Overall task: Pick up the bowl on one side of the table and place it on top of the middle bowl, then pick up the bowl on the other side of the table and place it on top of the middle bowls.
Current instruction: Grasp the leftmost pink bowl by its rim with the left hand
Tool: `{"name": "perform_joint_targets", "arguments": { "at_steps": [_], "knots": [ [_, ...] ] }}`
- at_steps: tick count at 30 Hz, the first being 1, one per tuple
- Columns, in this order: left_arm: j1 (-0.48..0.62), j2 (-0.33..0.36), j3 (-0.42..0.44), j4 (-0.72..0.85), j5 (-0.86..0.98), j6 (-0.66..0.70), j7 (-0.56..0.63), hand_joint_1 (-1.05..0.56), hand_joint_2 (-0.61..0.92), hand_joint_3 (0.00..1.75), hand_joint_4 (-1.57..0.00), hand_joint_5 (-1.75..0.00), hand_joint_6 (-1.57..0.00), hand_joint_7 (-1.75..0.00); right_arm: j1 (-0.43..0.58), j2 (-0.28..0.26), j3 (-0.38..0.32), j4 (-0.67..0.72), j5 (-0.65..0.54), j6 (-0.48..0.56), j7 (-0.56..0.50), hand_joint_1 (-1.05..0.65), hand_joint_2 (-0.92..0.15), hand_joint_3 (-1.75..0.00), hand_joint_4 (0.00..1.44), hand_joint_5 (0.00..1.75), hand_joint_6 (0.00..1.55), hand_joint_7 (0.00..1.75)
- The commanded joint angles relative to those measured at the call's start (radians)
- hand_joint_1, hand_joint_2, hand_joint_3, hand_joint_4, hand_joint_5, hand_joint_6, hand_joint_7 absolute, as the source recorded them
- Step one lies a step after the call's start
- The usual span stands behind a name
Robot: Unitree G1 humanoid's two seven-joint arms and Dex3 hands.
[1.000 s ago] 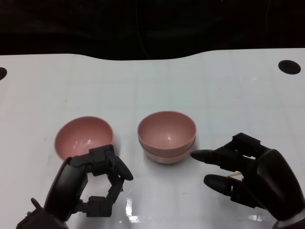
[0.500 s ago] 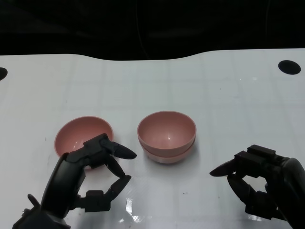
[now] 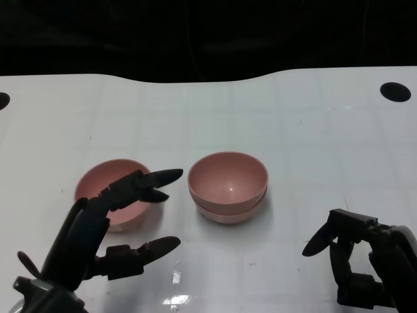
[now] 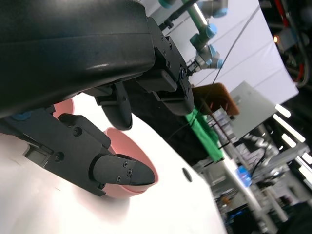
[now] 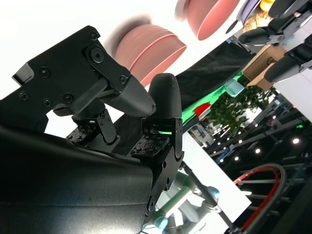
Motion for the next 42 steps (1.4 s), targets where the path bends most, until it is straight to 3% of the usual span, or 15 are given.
{"name": "perform_joint_targets", "arguments": {
  "at_steps": [1,3,7,17,19,36,39,42],
  "knots": [
    [0.010,0.024,0.009,-0.040,0.015,0.028,0.020,-0.37,0.88,0.14,-0.26,-0.83,-0.46,-0.10,0.000,0.007,-0.016,0.006,0.016,-0.009,0.011,-0.04,-0.17,-1.67,0.90,1.75,0.81,1.49],
    [0.012,0.025,0.007,-0.046,0.015,0.035,0.022,-0.37,0.89,0.12,-0.26,-0.83,-0.47,-0.10,0.000,0.009,-0.017,0.006,0.015,-0.010,0.013,-0.04,-0.17,-1.67,0.90,1.75,0.81,1.50],
    [0.013,0.093,0.064,-0.241,0.306,0.199,0.079,-0.49,0.91,0.05,-0.19,-0.78,-0.39,-0.04,-0.009,0.022,-0.018,0.005,0.050,0.015,0.048,-0.03,-0.15,-1.68,0.93,1.75,0.81,1.51],
    [0.022,0.135,0.034,-0.346,0.478,0.345,0.097,-0.53,0.91,0.00,-0.19,-0.69,-0.38,-0.02,-0.006,0.039,-0.029,-0.003,0.065,0.029,0.089,-0.02,-0.12,-1.72,0.94,1.75,0.81,1.52],
    [0.019,0.153,0.025,-0.366,0.543,0.386,0.092,-0.56,0.89,0.00,-0.24,-0.59,-0.38,-0.01,-0.007,0.044,-0.031,-0.002,0.060,0.030,0.090,-0.02,-0.12,-1.73,0.94,1.75,0.81,1.52],
    [0.021,0.177,-0.004,-0.387,0.558,0.438,0.106,-0.56,0.89,0.00,-0.30,-0.48,-0.38,0.00,-0.005,0.058,-0.046,-0.002,0.055,0.026,0.106,-0.01,-0.11,-1.74,0.95,1.75,0.81,1.53],
    [-0.089,0.213,-0.113,-0.294,0.903,0.612,0.037,-0.63,0.87,0.00,-0.33,-0.47,-0.38,0.00,-0.004,0.069,-0.042,-0.007,0.040,0.036,0.101,0.00,-0.11,-1.75,0.96,1.75,0.82,1.53],
    [-0.110,0.211,-0.144,-0.284,0.965,0.672,0.027,-0.64,0.87,0.00,-0.34,-0.46,-0.37,0.00,-0.005,0.072,-0.043,-0.007,0.034,0.037,0.099,0.00,-0.11,-1.75,0.96,1.75,0.82,1.53]
  ]
}}
